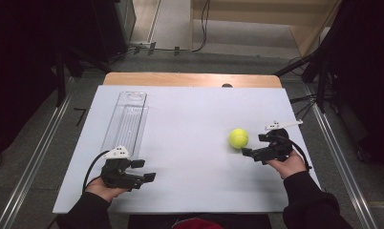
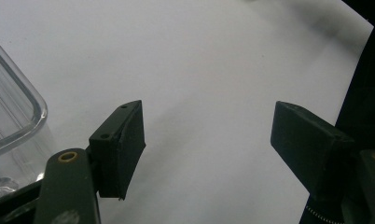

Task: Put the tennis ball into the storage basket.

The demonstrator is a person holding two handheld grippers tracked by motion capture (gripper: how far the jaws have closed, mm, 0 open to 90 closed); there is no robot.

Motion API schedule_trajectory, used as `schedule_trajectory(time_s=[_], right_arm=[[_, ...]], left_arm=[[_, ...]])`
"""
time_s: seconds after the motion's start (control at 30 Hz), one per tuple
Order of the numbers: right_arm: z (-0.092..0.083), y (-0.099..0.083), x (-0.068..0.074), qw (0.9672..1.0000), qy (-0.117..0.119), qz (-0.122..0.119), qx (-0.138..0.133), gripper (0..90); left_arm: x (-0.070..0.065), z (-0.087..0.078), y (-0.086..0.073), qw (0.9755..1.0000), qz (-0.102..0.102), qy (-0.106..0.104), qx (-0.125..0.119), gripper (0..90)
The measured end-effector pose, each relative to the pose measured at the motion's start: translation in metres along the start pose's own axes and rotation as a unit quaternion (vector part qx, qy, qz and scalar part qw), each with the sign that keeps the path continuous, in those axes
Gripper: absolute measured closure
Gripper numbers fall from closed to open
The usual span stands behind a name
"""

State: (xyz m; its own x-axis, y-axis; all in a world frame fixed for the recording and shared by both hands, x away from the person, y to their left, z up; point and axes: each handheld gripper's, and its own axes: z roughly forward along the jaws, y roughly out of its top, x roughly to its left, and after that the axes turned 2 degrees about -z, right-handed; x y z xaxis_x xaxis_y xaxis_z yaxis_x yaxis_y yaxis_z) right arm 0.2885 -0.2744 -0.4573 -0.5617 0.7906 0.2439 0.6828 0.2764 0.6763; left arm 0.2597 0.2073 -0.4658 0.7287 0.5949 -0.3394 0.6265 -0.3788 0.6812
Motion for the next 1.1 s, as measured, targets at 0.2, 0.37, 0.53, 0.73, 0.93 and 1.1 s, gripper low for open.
schedule_trajectory(time_s=[0.2,0.37,0.53,0.73,0.93,1.1], right_arm=[[0.002,0.006,-0.001,1.0000,-0.001,-0.001,-0.001,0.0],[0.004,0.014,-0.002,1.0000,-0.003,-0.001,-0.004,0.0],[0.005,0.019,-0.002,1.0000,-0.003,0.000,-0.008,0.0],[0.006,0.028,-0.004,0.9999,-0.004,0.001,-0.012,0.0],[0.011,0.036,-0.005,0.9999,-0.005,-0.001,-0.012,0.0],[0.014,0.043,-0.006,0.9999,-0.007,-0.001,-0.012,0.0]], left_arm=[[0.001,0.000,0.000,1.0000,-0.003,-0.003,-0.001,27.0],[0.000,0.000,0.000,1.0000,-0.002,-0.003,0.000,27.0],[0.000,0.000,0.000,1.0000,-0.002,-0.004,-0.001,27.0],[0.001,0.000,0.000,0.9999,-0.010,-0.004,0.003,23.8],[0.002,0.000,0.000,0.9999,-0.011,-0.004,0.004,23.8],[0.002,0.001,0.001,0.9999,-0.011,-0.006,0.006,23.8]])
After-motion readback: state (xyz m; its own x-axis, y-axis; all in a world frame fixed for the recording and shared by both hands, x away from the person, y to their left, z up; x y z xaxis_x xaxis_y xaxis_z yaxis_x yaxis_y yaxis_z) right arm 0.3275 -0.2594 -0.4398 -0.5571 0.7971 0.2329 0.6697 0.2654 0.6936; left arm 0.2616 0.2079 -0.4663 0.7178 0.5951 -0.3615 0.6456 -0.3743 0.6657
